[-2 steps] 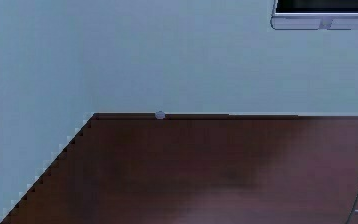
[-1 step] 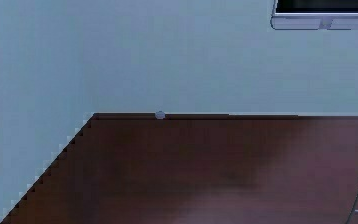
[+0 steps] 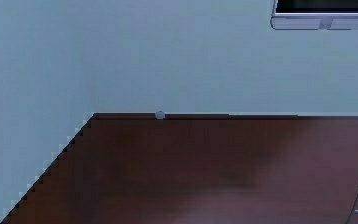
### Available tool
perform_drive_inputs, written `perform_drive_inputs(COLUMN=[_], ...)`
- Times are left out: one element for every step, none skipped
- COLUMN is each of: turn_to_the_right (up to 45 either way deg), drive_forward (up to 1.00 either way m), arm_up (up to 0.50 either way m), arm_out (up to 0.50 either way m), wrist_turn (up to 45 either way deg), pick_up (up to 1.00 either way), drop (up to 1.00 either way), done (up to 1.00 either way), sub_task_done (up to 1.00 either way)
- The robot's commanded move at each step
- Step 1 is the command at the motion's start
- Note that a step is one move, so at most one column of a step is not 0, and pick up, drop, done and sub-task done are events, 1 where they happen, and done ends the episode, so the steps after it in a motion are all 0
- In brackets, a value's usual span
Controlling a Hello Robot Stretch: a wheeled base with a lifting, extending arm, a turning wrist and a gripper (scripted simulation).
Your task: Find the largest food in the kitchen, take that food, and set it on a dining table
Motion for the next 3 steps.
perform_drive_inputs(turn_to_the_right=[0.0, 0.0, 0.0], drive_forward=[0.00, 0.00, 0.00], arm_up=[0.00, 0.02, 0.00], arm_out=[0.00, 0.00, -0.08], wrist_turn=[0.0, 0.0, 0.0], pick_up=[0.00, 0.00, 0.00], drop=[1.00, 0.00, 0.00], done=[0.00, 0.00, 0.00], sub_task_done=[0.00, 0.00, 0.00])
